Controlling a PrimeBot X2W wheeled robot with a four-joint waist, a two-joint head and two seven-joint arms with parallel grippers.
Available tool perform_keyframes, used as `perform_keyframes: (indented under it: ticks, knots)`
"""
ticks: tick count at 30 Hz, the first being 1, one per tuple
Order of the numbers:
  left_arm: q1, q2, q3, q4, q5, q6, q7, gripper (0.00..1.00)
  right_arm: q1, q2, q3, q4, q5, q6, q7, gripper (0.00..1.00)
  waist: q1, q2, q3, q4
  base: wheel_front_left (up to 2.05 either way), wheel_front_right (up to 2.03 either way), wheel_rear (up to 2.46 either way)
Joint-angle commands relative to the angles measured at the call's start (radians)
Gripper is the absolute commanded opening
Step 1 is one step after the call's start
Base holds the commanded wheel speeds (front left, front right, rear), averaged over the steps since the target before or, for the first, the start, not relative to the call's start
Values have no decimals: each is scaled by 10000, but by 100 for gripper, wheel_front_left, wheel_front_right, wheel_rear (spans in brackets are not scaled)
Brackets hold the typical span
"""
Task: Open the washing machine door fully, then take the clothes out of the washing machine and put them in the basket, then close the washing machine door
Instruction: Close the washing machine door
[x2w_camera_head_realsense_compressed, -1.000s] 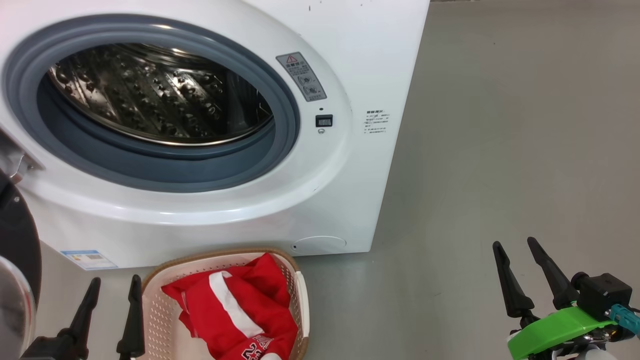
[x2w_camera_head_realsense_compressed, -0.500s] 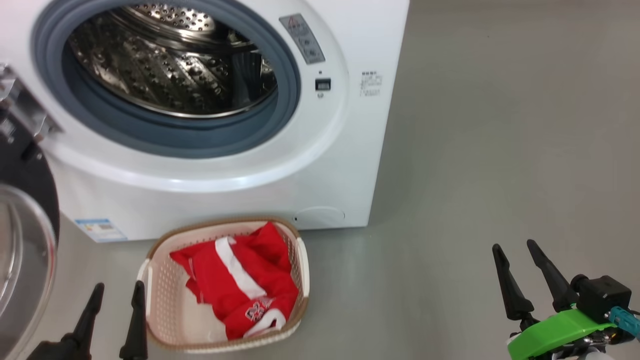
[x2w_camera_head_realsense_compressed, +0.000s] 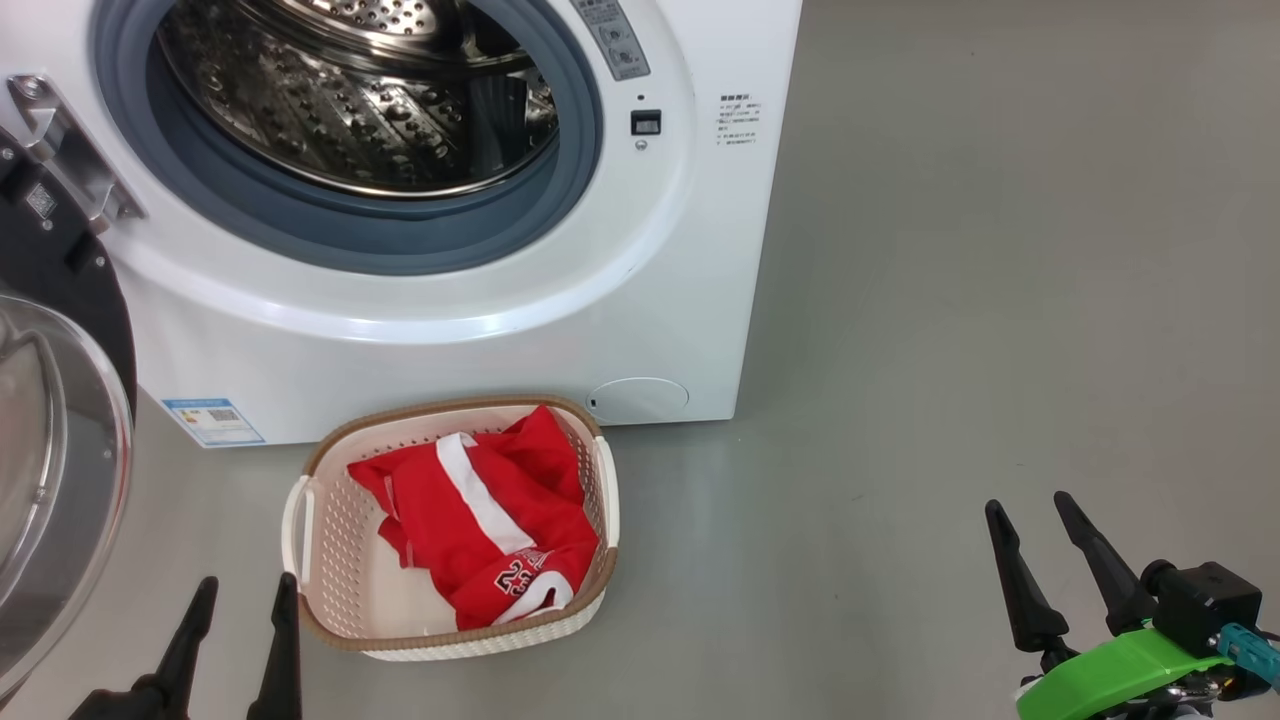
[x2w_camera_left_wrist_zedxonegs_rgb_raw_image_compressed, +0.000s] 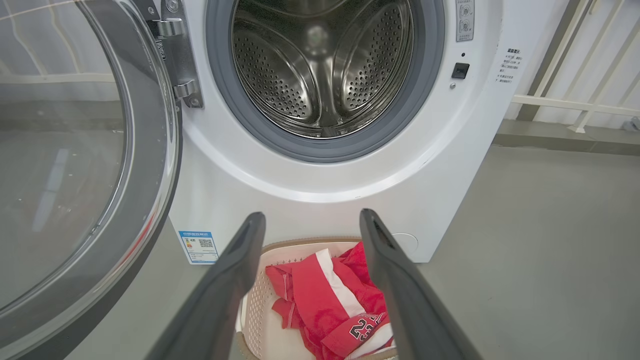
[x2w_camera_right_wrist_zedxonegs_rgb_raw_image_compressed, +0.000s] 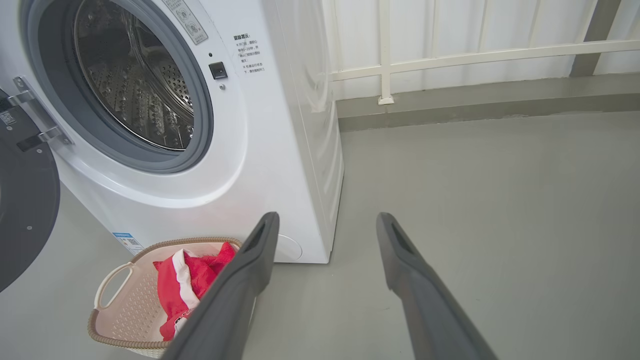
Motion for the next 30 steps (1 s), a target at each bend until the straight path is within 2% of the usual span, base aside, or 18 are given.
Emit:
perform_keyframes:
  ticks: [1,14,30]
  knots:
    - [-242,193,311,-216,-56,-31,-124,100,-41,-154,229,-242,3,16,-76,100,0,0,-9,11,0,0,0]
    - [-378,-116,522,-174,-28,-31,-124,100,-270,-265,464,-264,-34,16,-76,100,0,0,141,537,0,0,0]
    - [-360,-731,1228,-28,33,-31,-124,100,-927,-651,1578,93,-14,16,-76,100,0,0,253,2726,0,0,0]
